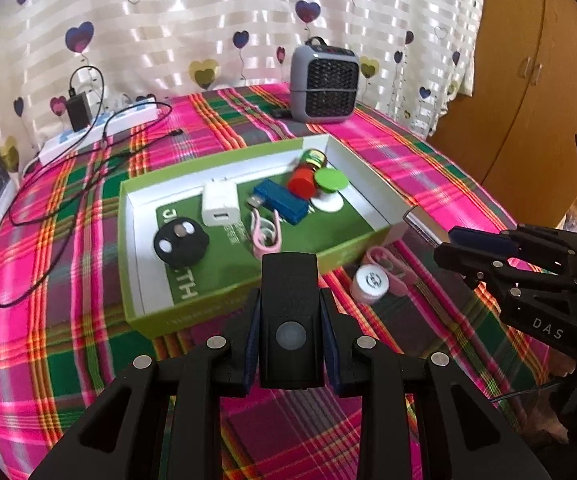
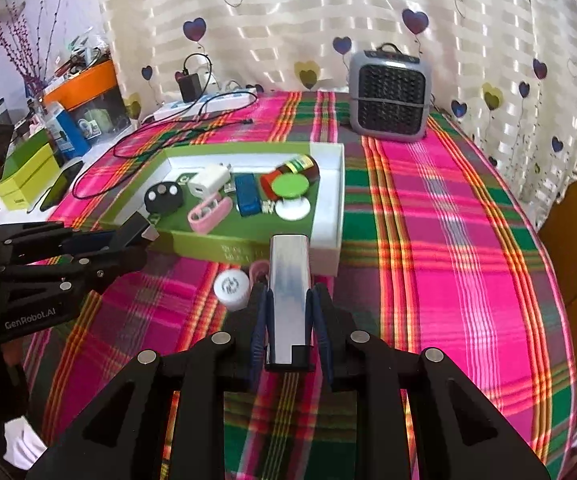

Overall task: Organize rigid objects
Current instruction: 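Carry the silver stick and black case over the green box with both grippers, then lower the stick and case into the box and open both grippers, then withdraw both grippers up from the box toward the remaining items, then grasp the pink earphone hook with the right gripper while the left gripper grasps the white round container, then carry the pink hook and white container over the green box with both grippers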

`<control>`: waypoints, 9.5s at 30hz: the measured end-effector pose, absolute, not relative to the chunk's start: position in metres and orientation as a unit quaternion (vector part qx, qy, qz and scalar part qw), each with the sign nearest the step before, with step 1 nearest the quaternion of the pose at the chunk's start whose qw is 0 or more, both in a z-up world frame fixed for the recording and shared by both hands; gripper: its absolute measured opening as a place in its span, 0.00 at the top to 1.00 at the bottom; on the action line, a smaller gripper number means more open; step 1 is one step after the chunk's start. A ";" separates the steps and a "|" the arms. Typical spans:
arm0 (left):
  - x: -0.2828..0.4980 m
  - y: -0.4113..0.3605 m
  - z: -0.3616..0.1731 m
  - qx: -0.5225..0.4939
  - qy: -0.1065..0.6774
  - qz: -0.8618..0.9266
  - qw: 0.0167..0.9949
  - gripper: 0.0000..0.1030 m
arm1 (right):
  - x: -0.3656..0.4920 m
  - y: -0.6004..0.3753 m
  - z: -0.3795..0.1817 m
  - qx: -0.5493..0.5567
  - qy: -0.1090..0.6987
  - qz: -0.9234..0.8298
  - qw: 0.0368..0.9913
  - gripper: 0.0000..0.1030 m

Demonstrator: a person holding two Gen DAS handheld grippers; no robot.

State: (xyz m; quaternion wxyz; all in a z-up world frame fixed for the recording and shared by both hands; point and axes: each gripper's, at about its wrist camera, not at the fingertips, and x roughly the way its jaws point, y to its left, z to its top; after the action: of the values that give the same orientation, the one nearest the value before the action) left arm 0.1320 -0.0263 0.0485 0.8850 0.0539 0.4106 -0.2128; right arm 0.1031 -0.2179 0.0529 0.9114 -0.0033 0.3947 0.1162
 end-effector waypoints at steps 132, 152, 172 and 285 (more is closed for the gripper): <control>0.219 -0.005 0.057 0.021 0.414 -0.148 0.898 0.66 | 0.172 -0.189 0.054 -0.024 0.422 0.228 0.877 0.59; 0.143 -0.018 0.066 0.024 0.378 -0.164 0.911 0.66 | 0.130 -0.205 0.061 0.006 0.404 0.205 0.891 0.59; 0.109 -0.021 0.050 0.018 0.376 -0.172 0.910 0.66 | 0.104 -0.213 0.043 0.015 0.398 0.185 0.898 0.59; 0.144 -0.092 0.007 0.021 0.433 -0.213 0.876 0.74 | 0.110 -0.233 0.013 -0.059 0.431 0.148 0.888 0.78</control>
State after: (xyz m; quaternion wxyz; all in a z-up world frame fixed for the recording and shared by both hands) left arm 0.1442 -0.0916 0.0072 0.8757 0.0211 0.4327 -0.2130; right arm 0.1095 -0.2329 0.0127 0.8882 -0.0595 0.4309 0.1480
